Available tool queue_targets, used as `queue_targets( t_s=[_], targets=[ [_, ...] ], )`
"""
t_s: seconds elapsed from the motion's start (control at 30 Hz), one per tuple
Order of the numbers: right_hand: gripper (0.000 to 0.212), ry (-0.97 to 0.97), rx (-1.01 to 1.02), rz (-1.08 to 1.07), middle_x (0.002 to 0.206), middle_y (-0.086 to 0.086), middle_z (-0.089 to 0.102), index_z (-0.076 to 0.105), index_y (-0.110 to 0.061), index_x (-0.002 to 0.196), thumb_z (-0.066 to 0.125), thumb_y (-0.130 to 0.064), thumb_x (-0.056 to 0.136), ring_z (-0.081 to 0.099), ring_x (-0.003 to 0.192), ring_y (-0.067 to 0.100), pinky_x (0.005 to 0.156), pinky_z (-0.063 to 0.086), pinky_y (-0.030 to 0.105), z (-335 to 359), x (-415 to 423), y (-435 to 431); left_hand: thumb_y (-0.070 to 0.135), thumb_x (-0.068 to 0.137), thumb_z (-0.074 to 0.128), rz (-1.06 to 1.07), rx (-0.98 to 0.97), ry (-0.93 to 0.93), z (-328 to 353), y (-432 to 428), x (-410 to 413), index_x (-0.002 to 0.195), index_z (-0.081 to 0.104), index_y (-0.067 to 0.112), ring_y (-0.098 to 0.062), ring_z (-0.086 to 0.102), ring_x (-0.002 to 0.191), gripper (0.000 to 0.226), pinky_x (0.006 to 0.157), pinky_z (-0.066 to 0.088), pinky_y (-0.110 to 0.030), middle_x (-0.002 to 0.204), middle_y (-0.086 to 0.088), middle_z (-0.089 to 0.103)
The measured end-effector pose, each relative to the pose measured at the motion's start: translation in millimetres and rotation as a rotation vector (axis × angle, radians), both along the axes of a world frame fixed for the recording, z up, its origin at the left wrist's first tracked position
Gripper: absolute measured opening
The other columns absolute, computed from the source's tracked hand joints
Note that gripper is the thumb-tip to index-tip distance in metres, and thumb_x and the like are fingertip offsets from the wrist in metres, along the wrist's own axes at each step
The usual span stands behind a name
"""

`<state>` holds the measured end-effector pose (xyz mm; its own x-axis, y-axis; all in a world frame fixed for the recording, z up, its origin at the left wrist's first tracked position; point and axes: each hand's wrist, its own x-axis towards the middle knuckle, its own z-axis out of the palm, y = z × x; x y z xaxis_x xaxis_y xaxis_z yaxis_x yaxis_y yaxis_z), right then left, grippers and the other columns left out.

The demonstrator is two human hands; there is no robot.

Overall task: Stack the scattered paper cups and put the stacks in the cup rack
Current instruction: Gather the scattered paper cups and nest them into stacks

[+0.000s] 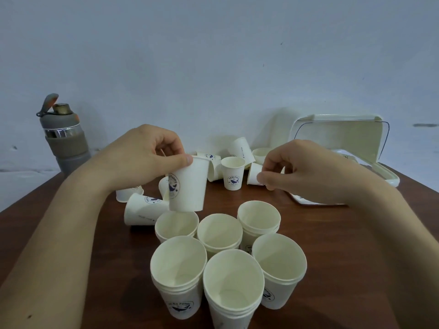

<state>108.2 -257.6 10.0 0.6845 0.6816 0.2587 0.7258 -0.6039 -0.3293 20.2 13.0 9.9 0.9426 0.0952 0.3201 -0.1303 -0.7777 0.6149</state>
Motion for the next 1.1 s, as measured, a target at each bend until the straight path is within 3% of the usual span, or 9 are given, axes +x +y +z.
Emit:
queue_targets(
  t_s=[0.13, 0.37, 0.47, 0.6, 0.67, 0.77, 0.87, 1.03, 1.1],
  targets=[
    [0.026, -0.001, -0.020, -0.018, 0.070, -0.016, 0.071, 0.070, -0.024, 0.072, 0.062, -0.040, 0.092, 0.054, 0.056, 0.003, 0.058, 0.044, 0.024, -2.5, 2.2, 2.0, 0.037, 0.080, 0.080, 0.041, 0.118, 0.086, 1.2, 3.9, -0.4, 0.071, 0.070, 0.026, -0.022, 0.069, 0.070, 0.017, 0.078, 0.058, -0.050, 0.069, 0.004, 0.071],
    [0.029, 0.009, -0.019, -0.036, 0.065, -0.012, 0.069, 0.070, -0.023, 0.069, 0.060, -0.037, 0.092, 0.052, 0.053, 0.008, 0.062, 0.048, 0.034, -5.7, 7.0, 3.3, 0.050, 0.068, 0.077, -0.064, 0.161, 0.306, 2.2, -3.0, -5.5, 0.072, 0.071, 0.026, -0.011, 0.061, 0.061, 0.025, 0.068, 0.052, -0.039, 0.066, 0.006, 0.070],
    [0.029, 0.013, -0.015, -0.033, 0.065, -0.010, 0.069, 0.070, -0.023, 0.068, 0.060, -0.038, 0.092, 0.051, 0.052, 0.008, 0.063, 0.049, 0.035, -7.3, 8.9, 3.9, 0.043, 0.087, 0.071, -0.065, 0.150, 0.316, 2.7, -7.2, -8.6, 0.074, 0.071, 0.021, -0.005, 0.055, 0.053, 0.026, 0.060, 0.041, -0.022, 0.060, 0.011, 0.067],
    [0.029, 0.033, -0.019, -0.042, 0.062, -0.013, 0.068, 0.069, -0.022, 0.068, 0.061, -0.035, 0.093, 0.050, 0.049, 0.006, 0.061, 0.048, 0.034, -9.7, 12.1, 4.2, 0.024, 0.094, 0.060, 0.104, 0.136, 0.216, -9.8, 11.1, 9.2, 0.075, 0.068, 0.019, -0.013, 0.056, 0.049, 0.021, 0.057, 0.042, -0.027, 0.075, 0.002, 0.074],
    [0.029, 0.034, -0.025, -0.045, 0.064, -0.011, 0.070, 0.070, -0.022, 0.068, 0.060, -0.034, 0.093, 0.051, 0.049, 0.006, 0.063, 0.050, 0.036, -10.6, 13.5, 4.2, 0.018, 0.091, 0.060, 0.212, 0.215, 0.282, -25.0, 31.2, 20.5, 0.078, 0.067, 0.020, -0.017, 0.062, 0.054, 0.014, 0.055, 0.042, -0.025, 0.078, 0.003, 0.073],
    [0.029, 0.030, -0.024, -0.047, 0.065, -0.014, 0.070, 0.070, -0.022, 0.069, 0.060, -0.035, 0.093, 0.051, 0.051, 0.005, 0.062, 0.048, 0.031, -11.5, 14.7, 4.5, 0.027, 0.083, 0.071, 0.277, 0.322, 0.590, -50.0, 53.7, 25.9, 0.089, 0.068, 0.028, -0.014, 0.063, 0.067, 0.006, 0.053, 0.046, -0.023, 0.096, 0.001, 0.070],
    [0.029, 0.033, -0.021, -0.043, 0.065, -0.012, 0.070, 0.070, -0.022, 0.068, 0.060, -0.035, 0.092, 0.051, 0.051, 0.006, 0.062, 0.048, 0.032, -11.9, 15.7, 5.1, 0.031, 0.075, 0.080, 0.278, 0.261, 0.737, -65.5, 60.3, 26.9, 0.093, 0.071, 0.029, -0.019, 0.067, 0.097, 0.021, 0.077, 0.061, -0.036, 0.106, 0.004, 0.070],
    [0.029, 0.039, -0.017, -0.042, 0.062, -0.012, 0.068, 0.070, -0.022, 0.068, 0.061, -0.035, 0.092, 0.050, 0.050, 0.005, 0.059, 0.045, 0.029, -12.3, 16.1, 4.7, 0.023, 0.083, 0.072, 0.355, 0.282, 0.521, -70.9, 65.4, 37.3, 0.086, 0.076, 0.024, -0.020, 0.062, 0.098, 0.005, 0.079, 0.052, -0.030, 0.103, 0.002, 0.069],
    [0.029, 0.034, -0.024, -0.038, 0.060, -0.017, 0.066, 0.070, -0.022, 0.069, 0.061, -0.034, 0.093, 0.051, 0.051, 0.003, 0.055, 0.042, 0.023, -13.0, 15.8, 5.0, 0.024, 0.082, 0.071, 0.387, 0.313, 0.489, -73.9, 69.5, 41.9, 0.080, 0.075, 0.032, -0.022, 0.058, 0.104, 0.010, 0.083, 0.053, -0.032, 0.111, -0.001, 0.063]
  ],
)
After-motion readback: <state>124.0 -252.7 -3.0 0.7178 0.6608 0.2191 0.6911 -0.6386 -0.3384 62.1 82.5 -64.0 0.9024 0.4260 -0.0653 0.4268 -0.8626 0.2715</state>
